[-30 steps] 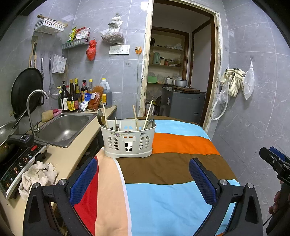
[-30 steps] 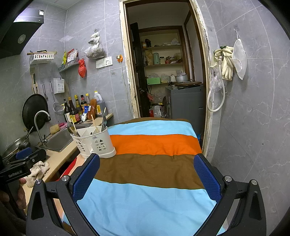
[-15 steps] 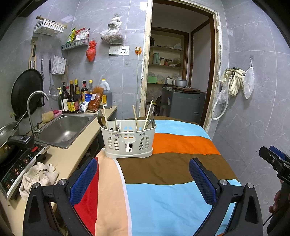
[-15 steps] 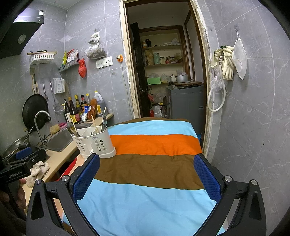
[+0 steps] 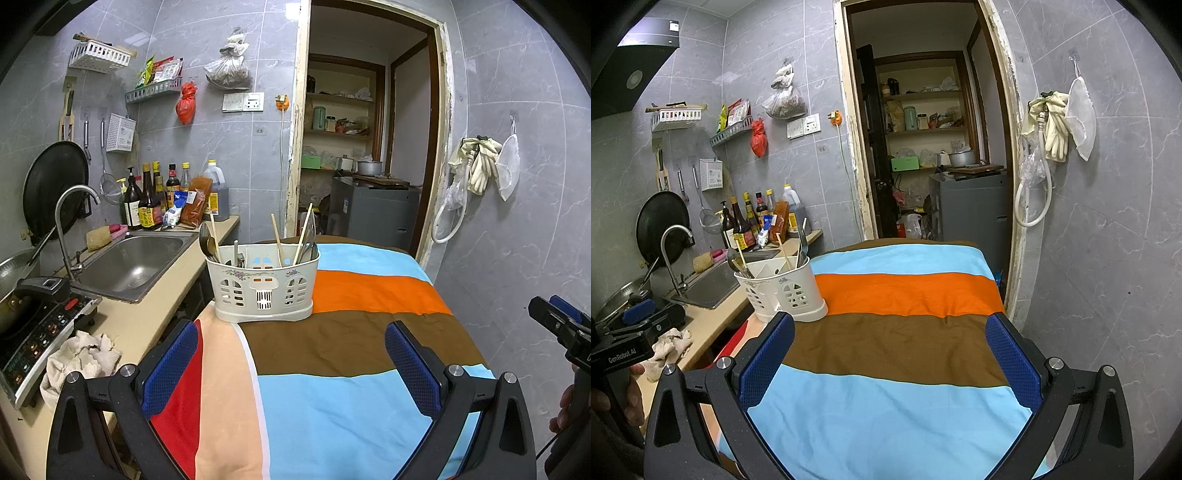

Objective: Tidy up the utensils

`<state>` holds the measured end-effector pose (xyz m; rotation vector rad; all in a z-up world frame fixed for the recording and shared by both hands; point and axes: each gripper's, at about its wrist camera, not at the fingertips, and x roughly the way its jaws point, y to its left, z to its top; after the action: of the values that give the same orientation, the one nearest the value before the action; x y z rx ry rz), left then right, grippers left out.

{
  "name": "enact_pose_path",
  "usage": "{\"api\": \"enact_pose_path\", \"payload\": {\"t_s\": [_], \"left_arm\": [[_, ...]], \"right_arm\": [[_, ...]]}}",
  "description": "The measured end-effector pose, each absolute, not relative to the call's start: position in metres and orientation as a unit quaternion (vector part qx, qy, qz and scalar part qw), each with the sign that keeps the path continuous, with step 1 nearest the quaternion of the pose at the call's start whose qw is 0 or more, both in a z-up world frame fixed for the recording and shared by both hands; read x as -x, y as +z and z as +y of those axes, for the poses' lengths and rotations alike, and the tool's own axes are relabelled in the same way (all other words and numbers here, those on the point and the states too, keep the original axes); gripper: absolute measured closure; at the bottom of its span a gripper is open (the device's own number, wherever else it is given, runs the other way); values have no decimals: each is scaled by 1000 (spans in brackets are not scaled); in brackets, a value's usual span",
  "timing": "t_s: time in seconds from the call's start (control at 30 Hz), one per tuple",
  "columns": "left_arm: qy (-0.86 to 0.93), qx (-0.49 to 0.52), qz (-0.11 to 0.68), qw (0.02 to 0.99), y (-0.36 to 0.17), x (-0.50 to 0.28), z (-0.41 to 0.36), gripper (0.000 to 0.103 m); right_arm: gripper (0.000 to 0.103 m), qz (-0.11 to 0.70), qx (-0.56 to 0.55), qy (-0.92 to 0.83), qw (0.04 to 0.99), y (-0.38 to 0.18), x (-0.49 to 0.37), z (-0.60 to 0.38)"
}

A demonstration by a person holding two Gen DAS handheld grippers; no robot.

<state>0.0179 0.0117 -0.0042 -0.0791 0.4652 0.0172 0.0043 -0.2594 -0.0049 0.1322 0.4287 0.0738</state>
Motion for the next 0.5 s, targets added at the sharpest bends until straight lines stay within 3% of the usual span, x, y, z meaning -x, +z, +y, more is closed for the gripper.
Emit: {"api": "enact_pose_path", "payload": {"t_s": [0.5], "left_arm": [[13, 35, 230, 972, -4, -18, 10, 1]], "right_arm": [[2, 214, -67, 36, 974, -5, -4, -257]]}}
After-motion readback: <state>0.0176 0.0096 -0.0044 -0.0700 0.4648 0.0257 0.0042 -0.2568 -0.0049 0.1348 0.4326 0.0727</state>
